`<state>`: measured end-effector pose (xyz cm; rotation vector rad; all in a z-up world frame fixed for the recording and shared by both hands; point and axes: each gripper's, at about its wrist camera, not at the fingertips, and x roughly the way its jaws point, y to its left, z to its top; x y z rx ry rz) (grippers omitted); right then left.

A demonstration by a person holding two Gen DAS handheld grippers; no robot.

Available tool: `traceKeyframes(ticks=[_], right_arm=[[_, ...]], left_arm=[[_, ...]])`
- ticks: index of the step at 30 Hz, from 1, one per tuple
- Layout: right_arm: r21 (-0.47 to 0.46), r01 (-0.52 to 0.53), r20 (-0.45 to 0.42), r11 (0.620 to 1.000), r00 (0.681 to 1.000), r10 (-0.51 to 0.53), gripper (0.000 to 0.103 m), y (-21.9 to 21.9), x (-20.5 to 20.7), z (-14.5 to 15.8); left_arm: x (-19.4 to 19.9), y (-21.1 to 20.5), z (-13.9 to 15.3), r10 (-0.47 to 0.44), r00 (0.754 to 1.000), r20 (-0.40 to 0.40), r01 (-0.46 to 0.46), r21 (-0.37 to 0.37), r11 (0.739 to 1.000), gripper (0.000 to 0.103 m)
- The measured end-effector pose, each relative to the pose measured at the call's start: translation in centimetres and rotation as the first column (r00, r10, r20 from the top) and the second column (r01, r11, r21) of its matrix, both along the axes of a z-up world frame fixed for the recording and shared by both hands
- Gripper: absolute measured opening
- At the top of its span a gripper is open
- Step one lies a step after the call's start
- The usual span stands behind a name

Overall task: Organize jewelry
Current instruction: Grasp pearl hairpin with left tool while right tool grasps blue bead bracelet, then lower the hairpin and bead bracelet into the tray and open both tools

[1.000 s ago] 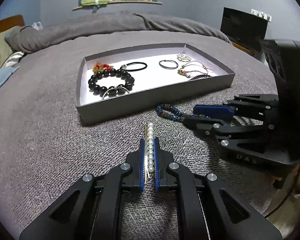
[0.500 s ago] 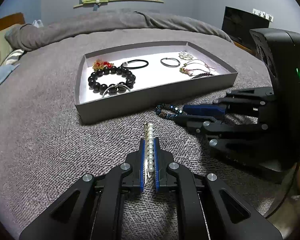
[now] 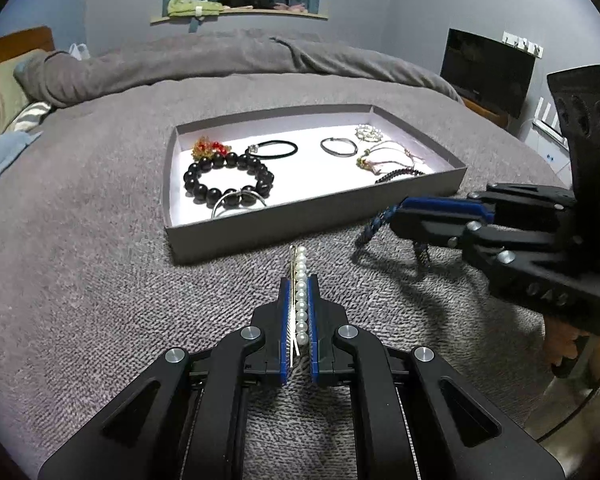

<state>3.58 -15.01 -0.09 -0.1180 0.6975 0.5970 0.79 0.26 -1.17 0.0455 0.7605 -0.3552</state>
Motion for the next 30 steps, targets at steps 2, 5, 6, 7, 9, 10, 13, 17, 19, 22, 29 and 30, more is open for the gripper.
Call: traceKeyframes(ticks=[2,5,6,7,9,10,13,17,19,22,29,30], right_arm=[[0.021,0.012,0.014,1.000,1.000,-0.012,0.014,-0.5,-0.2,0.7],[0.060,0.035,0.044,0.998,0.998,-0.037,0.014,-1.4,0.0,2.3],[0.065,0.042,0.058,0.997,0.997,-0.046,0.014,-1.7,0.2,2.9],[0.072,0.058,0.079,0.996,0.995,-0.063,0.014,-2.0,0.5,3.6],[0.091,0.094,0.096,0.991,0.990,-0.103,0.014,-2.7,1.6,4.8],[0.102,0.107,0.100,0.989,0.988,-0.117,0.014,-3.0,2.1,5.3],[0.118,0.147,0.117,0.982,0.980,-0.161,0.014,-3.8,3.9,6.3],[0.140,0.207,0.114,0.968,0.968,-0.223,0.014,-4.9,6.9,6.6],[0.151,0.226,0.104,0.962,0.964,-0.243,0.014,-5.3,8.4,6.4],[0.166,0.246,0.074,0.955,0.962,-0.261,0.014,-5.7,10.1,5.2],[0.119,0.225,-0.047,0.967,0.974,-0.221,0.014,-5.2,12.0,0.8],[0.114,0.219,-0.063,0.969,0.975,-0.213,0.014,-5.0,12.2,0.2]], left_arm=[[-0.1,-0.1,0.5,-0.001,1.000,0.010,0.001,-0.005,1.000,0.008],[-0.2,-0.2,2.3,-0.005,0.999,0.053,0.006,-0.018,1.000,0.008],[0.0,-0.4,3.2,-0.006,0.997,0.073,0.007,-0.016,1.000,0.008],[0.3,-0.5,3.8,-0.003,0.996,0.088,0.005,-0.014,1.000,0.008],[1.4,-0.7,5.5,0.005,0.993,0.117,-0.003,-0.022,1.000,0.008],[2.0,-0.8,6.0,0.005,0.993,0.120,-0.001,-0.034,0.999,0.008],[4.3,-1.1,6.9,0.018,0.993,0.119,-0.010,-0.062,0.998,0.008],[7.4,-1.6,7.2,0.045,0.993,0.106,-0.036,-0.080,0.996,0.008],[8.9,-1.9,7.1,0.055,0.994,0.094,-0.047,-0.086,0.995,0.008],[11.2,-2.1,6.3,0.065,0.996,0.063,-0.059,-0.105,0.993,0.008],[13.6,-2.8,2.4,0.016,0.999,-0.030,-0.019,-0.091,0.996,0.008],[13.7,-2.9,2.1,0.010,0.999,-0.040,-0.013,-0.089,0.996,0.008]])
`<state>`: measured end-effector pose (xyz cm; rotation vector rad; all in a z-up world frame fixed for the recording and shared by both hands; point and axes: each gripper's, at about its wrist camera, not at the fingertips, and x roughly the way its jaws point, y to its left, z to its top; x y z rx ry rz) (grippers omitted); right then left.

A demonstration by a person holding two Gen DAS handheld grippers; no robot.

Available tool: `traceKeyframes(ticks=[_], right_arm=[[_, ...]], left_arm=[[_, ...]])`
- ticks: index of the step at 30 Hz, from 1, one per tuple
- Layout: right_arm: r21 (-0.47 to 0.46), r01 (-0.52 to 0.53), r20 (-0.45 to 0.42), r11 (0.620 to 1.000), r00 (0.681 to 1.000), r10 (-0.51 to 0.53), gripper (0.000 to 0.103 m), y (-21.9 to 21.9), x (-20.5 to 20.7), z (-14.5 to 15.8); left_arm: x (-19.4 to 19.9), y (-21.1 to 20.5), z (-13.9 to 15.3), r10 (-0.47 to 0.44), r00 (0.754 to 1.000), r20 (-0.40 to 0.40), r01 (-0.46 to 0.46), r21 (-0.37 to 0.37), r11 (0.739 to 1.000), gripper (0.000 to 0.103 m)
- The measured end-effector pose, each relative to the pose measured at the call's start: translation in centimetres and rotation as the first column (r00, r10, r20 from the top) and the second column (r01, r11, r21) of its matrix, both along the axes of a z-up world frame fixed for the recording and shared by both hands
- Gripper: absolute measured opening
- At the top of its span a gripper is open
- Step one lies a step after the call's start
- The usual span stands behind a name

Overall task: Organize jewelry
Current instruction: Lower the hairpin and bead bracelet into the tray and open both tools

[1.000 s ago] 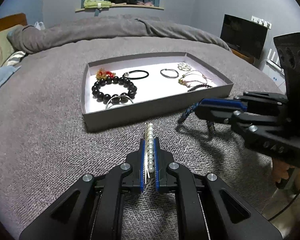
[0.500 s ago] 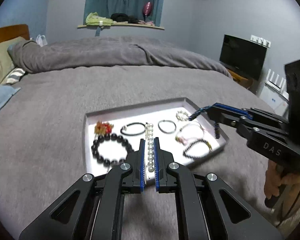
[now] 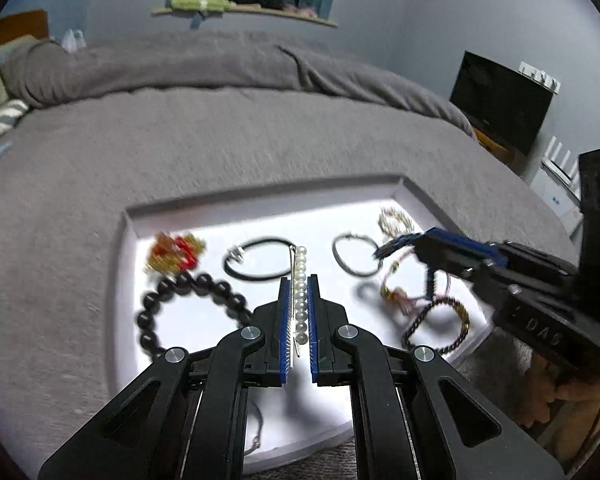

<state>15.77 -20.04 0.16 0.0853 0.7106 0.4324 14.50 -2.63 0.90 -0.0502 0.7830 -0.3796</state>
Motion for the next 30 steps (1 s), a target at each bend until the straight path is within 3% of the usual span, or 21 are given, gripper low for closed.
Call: traceKeyframes(ticks=[6,12,30], right_arm=[[-0.025,-0.032,-0.039,0.999,0.999,0.031,0.014,1.2,-0.1,-1.4],[-0.054,-0.019,-0.060,0.998,0.998,0.015,0.014,1.7,-0.3,-2.0],[-0.058,-0.030,-0.123,0.998,0.992,0.023,0.014,3.0,1.2,-3.4]], left_arm=[[-0.2,-1.2,-1.0,-0.039,0.999,-0.031,0.039,0.014,0.999,0.009],[0.2,-2.0,-2.5,-0.047,0.996,-0.081,0.053,0.080,0.995,0.009],[1.6,-0.3,-3.0,0.000,0.993,-0.119,0.004,0.034,0.999,0.009]])
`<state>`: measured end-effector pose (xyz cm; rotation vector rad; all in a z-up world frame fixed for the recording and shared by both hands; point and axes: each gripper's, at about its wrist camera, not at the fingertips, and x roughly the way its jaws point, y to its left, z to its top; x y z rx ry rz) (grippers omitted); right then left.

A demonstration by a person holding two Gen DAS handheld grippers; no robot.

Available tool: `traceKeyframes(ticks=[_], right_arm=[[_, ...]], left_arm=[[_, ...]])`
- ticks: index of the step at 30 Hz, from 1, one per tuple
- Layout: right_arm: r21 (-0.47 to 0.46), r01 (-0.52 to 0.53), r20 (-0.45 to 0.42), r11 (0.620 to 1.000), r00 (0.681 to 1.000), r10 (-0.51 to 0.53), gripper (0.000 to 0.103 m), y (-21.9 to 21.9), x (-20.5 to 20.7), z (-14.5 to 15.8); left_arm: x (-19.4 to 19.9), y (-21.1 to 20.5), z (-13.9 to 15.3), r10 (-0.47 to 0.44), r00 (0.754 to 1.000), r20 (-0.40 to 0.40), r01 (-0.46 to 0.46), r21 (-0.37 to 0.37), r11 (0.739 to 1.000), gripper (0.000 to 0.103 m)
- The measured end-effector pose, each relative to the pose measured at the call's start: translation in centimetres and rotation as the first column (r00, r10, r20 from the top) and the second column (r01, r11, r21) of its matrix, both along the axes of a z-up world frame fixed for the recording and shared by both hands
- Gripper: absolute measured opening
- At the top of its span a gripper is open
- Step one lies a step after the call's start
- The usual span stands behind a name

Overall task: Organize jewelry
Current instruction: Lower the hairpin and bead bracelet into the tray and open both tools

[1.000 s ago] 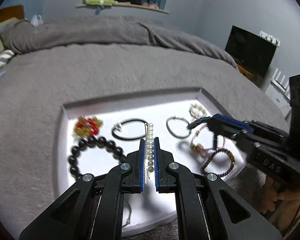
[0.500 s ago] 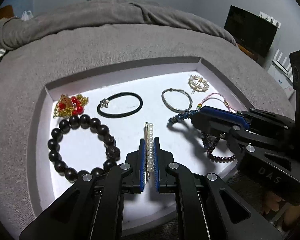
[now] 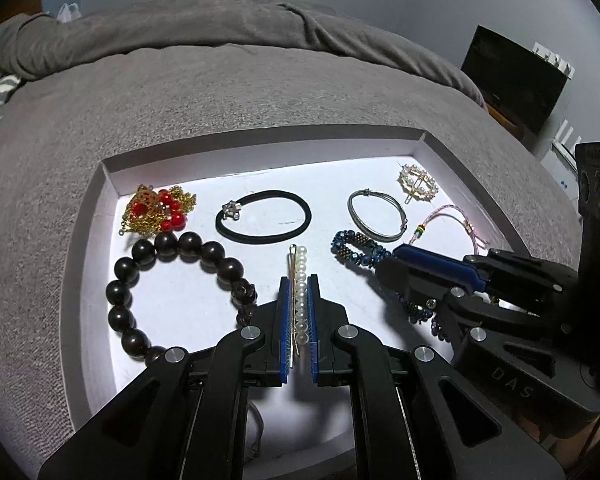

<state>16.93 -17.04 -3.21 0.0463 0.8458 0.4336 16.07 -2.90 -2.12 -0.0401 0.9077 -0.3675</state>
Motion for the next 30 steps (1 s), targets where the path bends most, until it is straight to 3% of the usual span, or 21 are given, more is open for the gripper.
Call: traceKeyframes(ticks=[12,19,23,30], right_arm=[[0.016,0.012,0.012,1.000,1.000,-0.012,0.015,-0.4,-0.4,0.6],[0.035,0.058,0.032,0.998,0.998,-0.059,0.016,-1.7,-0.7,1.3],[0.066,0.110,0.060,0.992,0.992,-0.114,0.016,-3.5,-1.1,2.3],[0.085,0.167,0.097,0.982,0.980,-0.175,0.016,-6.1,-2.5,3.4]], left_arm=[[0.1,0.1,0.0,0.015,1.000,-0.002,-0.015,-0.002,1.000,0.009],[-0.1,0.3,0.4,0.021,1.000,0.012,-0.021,-0.012,1.000,0.021],[-0.7,0.4,1.3,0.023,0.998,0.052,-0.022,-0.025,0.999,0.021],[-3.1,0.5,3.9,0.033,0.986,0.165,-0.034,0.002,0.999,0.033]])
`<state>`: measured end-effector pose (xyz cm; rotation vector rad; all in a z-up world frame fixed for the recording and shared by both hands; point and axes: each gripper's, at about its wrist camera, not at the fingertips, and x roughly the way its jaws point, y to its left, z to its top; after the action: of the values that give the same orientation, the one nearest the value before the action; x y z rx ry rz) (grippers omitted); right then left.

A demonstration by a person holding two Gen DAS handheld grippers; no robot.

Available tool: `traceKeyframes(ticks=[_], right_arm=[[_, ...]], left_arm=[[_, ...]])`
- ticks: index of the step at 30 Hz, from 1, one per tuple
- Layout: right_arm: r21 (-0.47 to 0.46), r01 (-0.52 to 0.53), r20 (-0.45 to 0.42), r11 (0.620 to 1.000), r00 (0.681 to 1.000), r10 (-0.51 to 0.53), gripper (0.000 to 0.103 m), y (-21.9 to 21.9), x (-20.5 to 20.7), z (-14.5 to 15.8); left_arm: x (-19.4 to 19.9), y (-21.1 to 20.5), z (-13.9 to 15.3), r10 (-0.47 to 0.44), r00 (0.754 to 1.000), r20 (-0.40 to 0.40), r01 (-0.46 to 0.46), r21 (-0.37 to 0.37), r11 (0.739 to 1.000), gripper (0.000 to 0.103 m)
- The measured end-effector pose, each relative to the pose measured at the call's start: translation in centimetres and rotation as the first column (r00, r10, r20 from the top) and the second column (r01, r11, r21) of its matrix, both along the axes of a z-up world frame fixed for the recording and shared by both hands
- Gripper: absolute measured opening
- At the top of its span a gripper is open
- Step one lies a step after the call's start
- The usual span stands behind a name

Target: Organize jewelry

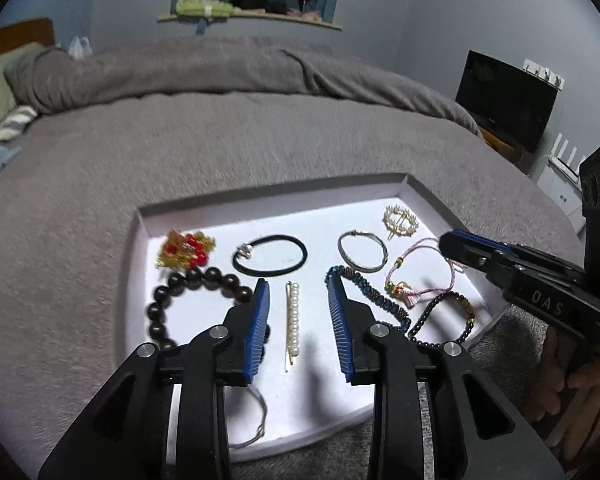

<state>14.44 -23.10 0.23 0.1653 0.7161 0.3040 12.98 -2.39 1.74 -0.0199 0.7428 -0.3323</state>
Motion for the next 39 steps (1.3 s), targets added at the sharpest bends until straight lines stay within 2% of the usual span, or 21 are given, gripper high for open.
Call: traceKeyframes(ticks=[2,4,5,6,7,9,11,13,18,22,26,29,33,39], right_arm=[[0.004,0.006,0.006,1.000,1.000,-0.006,0.016,-0.3,-0.6,0.2],[0.002,0.008,0.012,1.000,1.000,-0.008,0.016,-0.5,-1.2,0.5],[0.002,0.008,0.018,1.000,1.000,-0.008,0.016,-0.6,-1.7,0.6],[0.001,0.007,0.023,1.000,1.000,-0.007,0.026,-0.7,-2.0,0.8],[-0.002,0.007,0.036,1.000,0.999,-0.007,0.044,-0.7,-2.7,1.0],[-0.017,-0.003,0.062,1.000,0.998,0.004,0.056,-0.5,-3.7,1.4],[-0.047,-0.010,0.089,0.999,0.996,0.014,0.064,-0.2,-5.0,1.9],[-0.060,-0.015,0.111,0.998,0.994,0.022,0.083,-0.1,-6.1,2.2],[-0.099,-0.016,0.134,0.995,0.990,0.030,0.096,0.1,-7.9,2.3],[-0.103,-0.012,0.083,0.995,0.996,0.021,0.097,-0.3,-8.9,1.2],[-0.131,-0.007,0.026,0.991,1.000,0.010,0.097,0.0,-9.2,0.2],[-0.156,0.000,0.014,0.988,1.000,0.002,0.097,0.9,-9.2,-0.2],[-0.183,0.020,0.066,0.983,0.998,-0.008,0.097,1.8,-9.5,-0.2],[-0.156,0.056,0.076,0.986,0.996,-0.045,0.097,0.8,-9.1,-0.2]], left_arm=[[-0.7,0.3,0.5,0.008,1.000,0.018,-0.009,0.007,1.000,0.038],[-1.6,0.7,1.1,0.031,0.998,0.049,-0.032,0.018,0.999,0.057],[-2.1,0.9,1.4,0.042,0.997,0.066,-0.043,0.019,0.999,0.062],[-2.8,1.2,1.7,0.050,0.995,0.083,-0.052,0.018,0.998,0.068],[-3.2,1.4,1.9,0.057,0.994,0.093,-0.059,0.018,0.998,0.075],[-4.5,1.7,2.3,0.077,0.990,0.119,-0.079,0.014,0.997,0.081],[-5.2,1.7,2.4,0.081,0.989,0.124,-0.083,0.013,0.996,0.084],[-6.0,1.8,2.2,0.093,0.987,0.134,-0.097,0.026,0.995,0.091],[-7.7,1.8,1.2,0.112,0.985,0.130,-0.124,0.085,0.989,0.093],[-8.7,2.5,0.2,0.144,0.987,0.075,-0.149,0.073,0.986,0.095],[-8.7,2.5,-0.5,0.182,0.983,0.024,-0.183,0.109,0.977,0.096],[-8.9,2.1,-0.5,0.187,0.982,0.040,-0.191,0.128,0.973,0.096],[-8.8,1.5,-0.3,0.178,0.980,0.085,-0.187,0.124,0.974,0.096],[-8.5,1.3,-0.6,0.172,0.979,0.112,-0.188,0.143,0.972,0.096]])
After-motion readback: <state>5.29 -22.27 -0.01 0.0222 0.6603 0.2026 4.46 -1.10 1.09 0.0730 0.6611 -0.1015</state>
